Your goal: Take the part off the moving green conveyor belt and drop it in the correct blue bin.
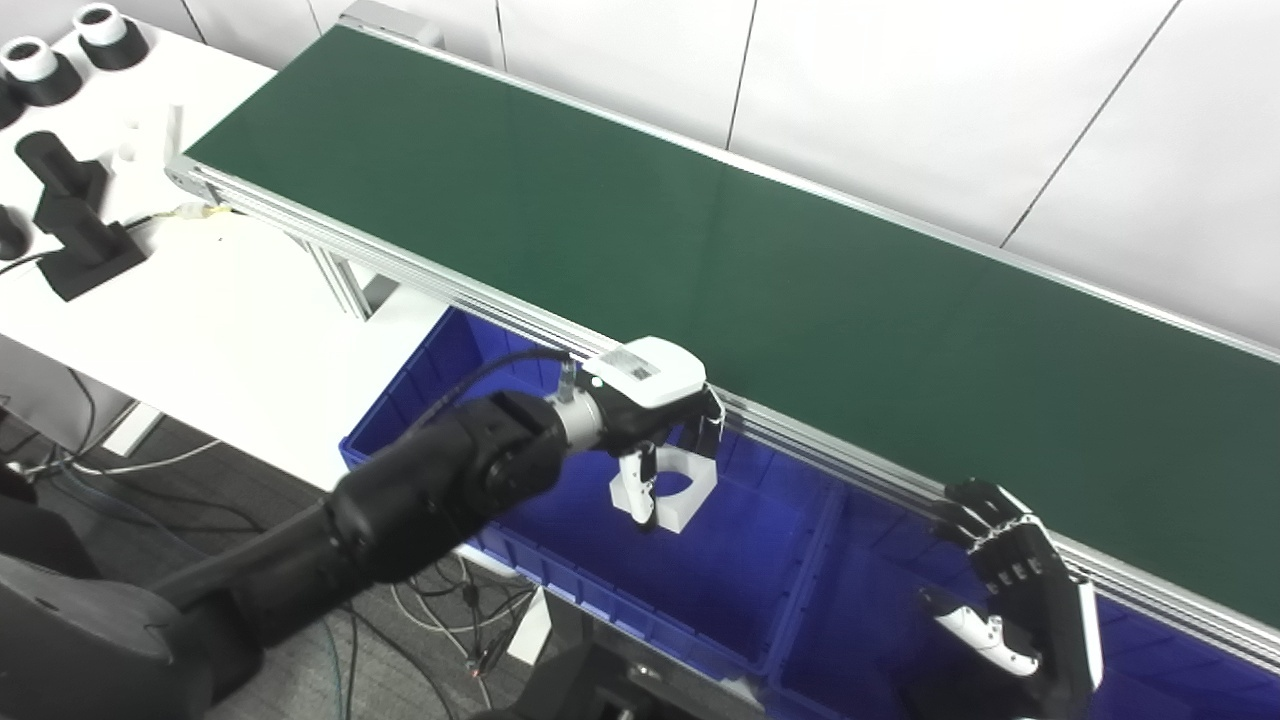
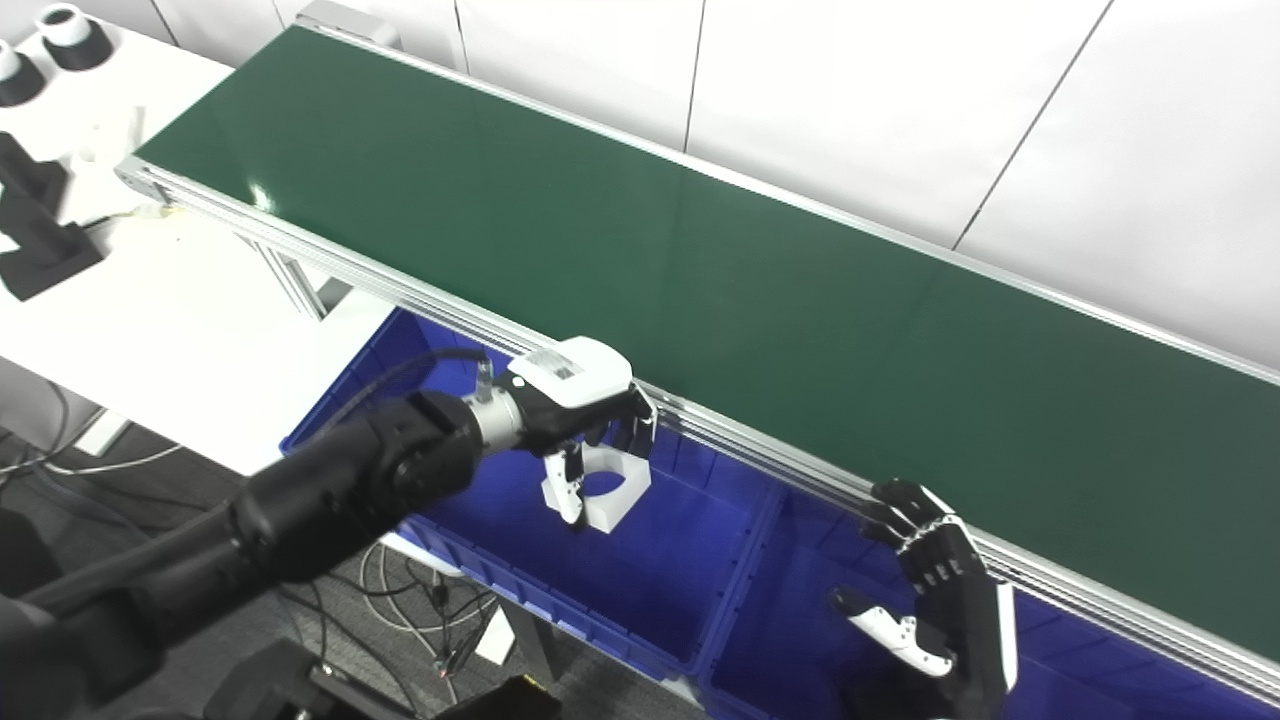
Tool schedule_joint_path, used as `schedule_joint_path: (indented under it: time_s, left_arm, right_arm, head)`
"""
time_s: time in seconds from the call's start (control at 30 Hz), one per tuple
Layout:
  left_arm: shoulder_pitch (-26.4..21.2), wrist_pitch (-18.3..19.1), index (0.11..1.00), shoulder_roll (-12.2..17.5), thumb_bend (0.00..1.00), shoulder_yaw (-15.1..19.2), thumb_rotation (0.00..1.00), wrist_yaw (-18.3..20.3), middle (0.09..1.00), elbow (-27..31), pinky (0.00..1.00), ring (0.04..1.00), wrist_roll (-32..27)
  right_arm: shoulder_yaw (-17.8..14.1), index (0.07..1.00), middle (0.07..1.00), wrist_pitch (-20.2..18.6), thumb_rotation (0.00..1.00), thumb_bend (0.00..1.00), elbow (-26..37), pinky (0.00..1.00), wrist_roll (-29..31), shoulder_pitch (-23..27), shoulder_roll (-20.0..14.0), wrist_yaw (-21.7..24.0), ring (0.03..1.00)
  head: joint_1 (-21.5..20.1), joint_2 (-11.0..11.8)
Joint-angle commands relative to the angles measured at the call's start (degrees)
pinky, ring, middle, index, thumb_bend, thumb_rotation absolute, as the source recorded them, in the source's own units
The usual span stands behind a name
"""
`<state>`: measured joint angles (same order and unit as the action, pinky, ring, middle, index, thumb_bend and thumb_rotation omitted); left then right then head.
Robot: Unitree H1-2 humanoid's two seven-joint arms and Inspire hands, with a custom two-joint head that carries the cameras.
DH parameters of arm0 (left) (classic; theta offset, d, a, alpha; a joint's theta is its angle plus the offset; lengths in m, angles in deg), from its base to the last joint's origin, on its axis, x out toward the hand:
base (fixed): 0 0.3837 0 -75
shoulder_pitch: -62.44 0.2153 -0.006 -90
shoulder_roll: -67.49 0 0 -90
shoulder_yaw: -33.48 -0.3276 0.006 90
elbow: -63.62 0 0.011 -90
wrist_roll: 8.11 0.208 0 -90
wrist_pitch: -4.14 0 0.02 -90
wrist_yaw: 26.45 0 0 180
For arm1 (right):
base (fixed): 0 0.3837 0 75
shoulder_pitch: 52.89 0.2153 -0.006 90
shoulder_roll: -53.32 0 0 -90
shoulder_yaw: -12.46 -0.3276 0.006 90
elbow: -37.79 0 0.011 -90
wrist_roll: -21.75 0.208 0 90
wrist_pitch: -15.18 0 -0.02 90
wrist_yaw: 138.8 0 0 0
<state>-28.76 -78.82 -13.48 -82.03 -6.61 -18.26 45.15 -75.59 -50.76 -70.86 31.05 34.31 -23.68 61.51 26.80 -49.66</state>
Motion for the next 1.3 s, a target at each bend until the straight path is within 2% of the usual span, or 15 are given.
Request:
schedule_joint_path:
  time_s: [0.0, 0.2, 0.37, 0.57, 0.63, 0.7, 0.83, 1.27]
  left_arm:
    - [0.2, -1.6, 0.477, -0.3, 0.5, -0.3, 0.0, -3.8, 0.531, -0.2, 0.36, 0.416, 2.4]
    - [0.1, -0.4, 0.503, -1.3, 0.5, -0.9, 0.0, -3.3, 0.512, -0.9, 0.36, 0.414, 5.4]
    - [-0.1, -1.2, 0.492, -1.2, 0.5, -0.4, 0.0, -2.9, 0.514, -1.2, 0.37, 0.414, 4.5]
    - [-0.2, 1.0, 0.503, -1.4, 0.5, 0.0, 0.0, 1.8, 0.527, 0.4, 0.4, 0.429, 3.6]
    - [-0.1, 1.0, 0.495, -1.5, 0.51, 0.2, 0.0, 2.1, 0.519, 0.5, 0.41, 0.469, 3.5]
    - [0.0, 1.1, 0.492, -1.6, 0.52, 0.5, 0.03, 2.1, 0.583, 0.6, 0.41, 0.509, 3.4]
    - [0.1, 1.3, 0.494, -1.7, 0.52, 0.7, 0.05, 2.2, 0.611, 0.6, 0.41, 0.511, 3.5]
    - [0.1, 0.8, 0.493, -1.5, 0.52, 0.7, 0.06, 1.9, 0.606, 0.5, 0.42, 0.515, 3.6]
  right_arm:
    - [0.2, 0.731, 0.735, 2.5, 0.24, 0.98, 1.1, 0.66, 0.3, 0.7, -0.1, 0.0, 0.708]
    - [0.2, 0.73, 0.736, 2.4, 0.23, 0.99, 1.0, 0.66, 1.1, 0.7, -0.1, 0.2, 0.711]
    - [0.3, 0.727, 0.732, 2.5, 0.23, 0.98, 0.9, 0.65, 1.1, 0.7, -0.1, 0.2, 0.706]
    - [0.3, 0.729, 0.734, 2.4, 0.23, 0.99, 1.0, 0.66, 1.0, 0.6, -0.1, -0.1, 0.708]
    - [0.4, 0.729, 0.733, 2.5, 0.23, 0.99, 0.9, 0.66, 0.9, 0.6, -0.1, 0.0, 0.708]
    - [0.4, 0.729, 0.733, 2.5, 0.23, 0.98, 1.0, 0.65, 0.9, 0.6, -0.1, 0.0, 0.707]
    - [0.4, 0.73, 0.733, 2.6, 0.23, 0.99, 1.0, 0.65, 0.8, 0.5, -0.1, -0.1, 0.707]
    - [0.4, 0.728, 0.732, 2.5, 0.23, 0.99, 1.0, 0.66, 1.1, 0.5, -0.1, -0.1, 0.707]
  head:
    - [-0.1, -0.1]
    - [0.1, 0.1]
    - [0.1, 0.1]
    - [-0.2, 0.2]
    - [-0.2, 0.2]
    - [-0.2, 0.2]
    - [-0.4, 0.3]
    - [-0.5, 0.4]
